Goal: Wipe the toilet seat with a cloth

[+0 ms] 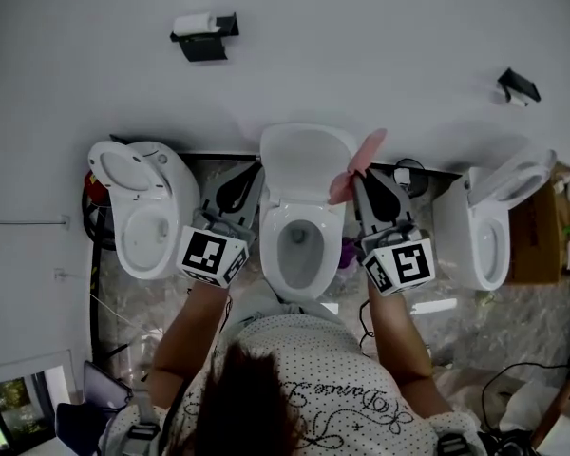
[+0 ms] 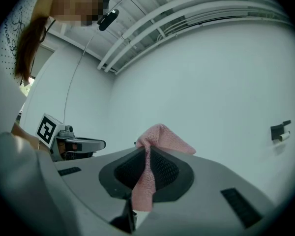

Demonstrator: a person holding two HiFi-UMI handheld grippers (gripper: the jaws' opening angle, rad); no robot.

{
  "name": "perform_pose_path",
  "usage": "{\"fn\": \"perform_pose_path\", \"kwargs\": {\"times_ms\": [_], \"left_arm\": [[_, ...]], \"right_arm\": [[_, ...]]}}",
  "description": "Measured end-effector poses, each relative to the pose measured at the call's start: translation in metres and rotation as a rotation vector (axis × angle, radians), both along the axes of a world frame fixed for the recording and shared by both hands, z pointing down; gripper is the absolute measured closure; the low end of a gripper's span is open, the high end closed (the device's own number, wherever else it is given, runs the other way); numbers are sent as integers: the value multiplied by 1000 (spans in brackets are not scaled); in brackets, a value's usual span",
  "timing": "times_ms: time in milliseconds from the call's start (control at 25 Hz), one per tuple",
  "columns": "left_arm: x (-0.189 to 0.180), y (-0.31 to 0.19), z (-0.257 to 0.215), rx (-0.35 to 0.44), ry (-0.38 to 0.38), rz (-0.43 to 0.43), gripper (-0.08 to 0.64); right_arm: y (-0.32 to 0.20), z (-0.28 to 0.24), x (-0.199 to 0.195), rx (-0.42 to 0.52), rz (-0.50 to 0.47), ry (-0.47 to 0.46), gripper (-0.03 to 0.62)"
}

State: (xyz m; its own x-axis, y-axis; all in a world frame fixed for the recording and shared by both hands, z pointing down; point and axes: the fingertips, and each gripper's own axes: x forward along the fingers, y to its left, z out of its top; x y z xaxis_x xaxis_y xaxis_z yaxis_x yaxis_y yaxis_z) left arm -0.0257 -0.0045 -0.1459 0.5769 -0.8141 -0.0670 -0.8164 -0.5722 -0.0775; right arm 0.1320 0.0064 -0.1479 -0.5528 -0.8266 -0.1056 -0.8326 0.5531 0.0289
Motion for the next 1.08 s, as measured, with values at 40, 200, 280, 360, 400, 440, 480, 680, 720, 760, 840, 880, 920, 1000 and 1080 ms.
{"fn": "perform_pose_path", "kwargs": {"times_ms": [40,200,280,360,400,440,480,680,720,760,840,880,920,1000,1080], "left_arm": [[1,2,1,4,1,-2,555],[1,13,-2,38,7,-16,555],[0,19,-4,45,10,-28,555],[-2,24,-3,41,14,-40,555],[-2,26,-3,40,15,-44,555],[-3,27,-2,39,15,-48,555],[-3,28,-1,39,15,-50,555],[-2,31,2,32,14,-58,555],[-2,32,2,32,15,-59,555],[-1,33,2,32,14,-60,555],[0,34,2,31,13,-61,555],[0,35,2,29,13,-62,555],[0,36,3,28,14,-63,555],[-1,39,4,26,14,-64,555],[-1,41,6,23,14,-65,557]], "right_arm": [[2,0,-1,-2,-9,-4,549],[5,1,-5,-18,-41,-15,551],[8,1,-4,-16,-53,-13,551],[10,2,-4,-16,-64,-11,551],[10,2,-4,-17,-67,-12,551],[11,3,-4,-17,-70,-12,551],[10,3,-4,-16,-72,-13,551],[10,3,-5,-11,-82,-11,551],[11,3,-5,-10,-85,-9,551],[12,3,-5,-8,-86,-7,551],[13,3,-5,-8,-87,-5,551],[14,3,-4,-8,-87,-5,551],[15,3,-5,-8,-88,-7,551],[17,4,-6,-7,-92,-9,551],[19,4,-7,-5,-97,-9,551]]}}
